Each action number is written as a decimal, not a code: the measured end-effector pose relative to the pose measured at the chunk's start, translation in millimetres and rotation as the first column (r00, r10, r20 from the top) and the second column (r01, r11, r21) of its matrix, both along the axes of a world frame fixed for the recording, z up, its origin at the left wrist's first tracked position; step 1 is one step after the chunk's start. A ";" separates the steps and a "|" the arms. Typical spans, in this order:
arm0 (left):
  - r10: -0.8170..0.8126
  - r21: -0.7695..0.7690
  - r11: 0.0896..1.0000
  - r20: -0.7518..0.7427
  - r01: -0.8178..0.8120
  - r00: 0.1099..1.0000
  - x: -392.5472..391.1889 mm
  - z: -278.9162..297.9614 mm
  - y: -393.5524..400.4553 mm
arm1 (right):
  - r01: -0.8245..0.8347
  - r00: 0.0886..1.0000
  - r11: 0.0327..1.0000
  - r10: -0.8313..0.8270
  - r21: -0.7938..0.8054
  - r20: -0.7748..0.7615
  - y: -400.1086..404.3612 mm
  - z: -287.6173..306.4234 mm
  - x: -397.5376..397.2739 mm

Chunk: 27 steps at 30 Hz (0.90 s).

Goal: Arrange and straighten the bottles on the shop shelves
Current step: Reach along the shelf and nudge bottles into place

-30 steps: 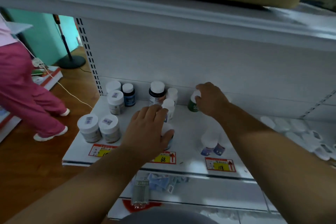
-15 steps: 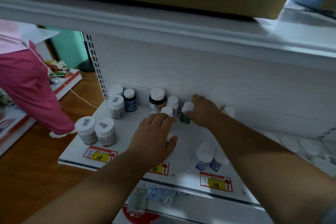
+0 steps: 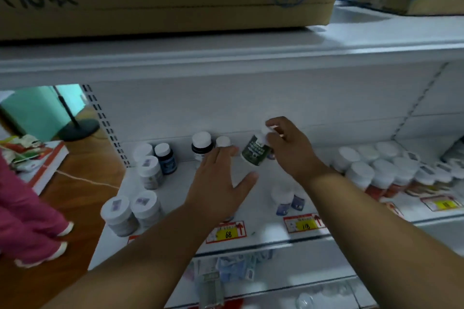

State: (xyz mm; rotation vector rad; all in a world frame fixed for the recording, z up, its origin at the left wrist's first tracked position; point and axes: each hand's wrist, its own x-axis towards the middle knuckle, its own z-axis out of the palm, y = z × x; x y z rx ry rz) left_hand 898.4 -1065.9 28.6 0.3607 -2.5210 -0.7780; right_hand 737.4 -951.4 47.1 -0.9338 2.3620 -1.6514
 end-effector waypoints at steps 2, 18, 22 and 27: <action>-0.063 0.158 0.985 -0.013 0.065 0.998 -7.3 4.8 19.3 | 0.057 0.997 0.987 -0.047 -0.147 0.068 27.9 11.0 26.8; -0.669 0.406 0.651 -0.094 0.641 0.738 -111.1 0.2 300.0 | 0.518 0.854 0.836 -0.519 -0.183 0.046 337.8 21.8 50.1; -0.735 0.369 0.622 -0.028 0.690 0.678 -146.7 -11.0 407.9 | 0.585 0.806 0.806 -0.590 -0.096 -0.044 446.6 17.1 29.4; -0.798 0.398 0.549 -0.013 0.735 0.603 -192.5 -7.1 531.9 | 0.654 0.744 0.755 -0.654 -0.050 -0.137 570.2 22.7 3.6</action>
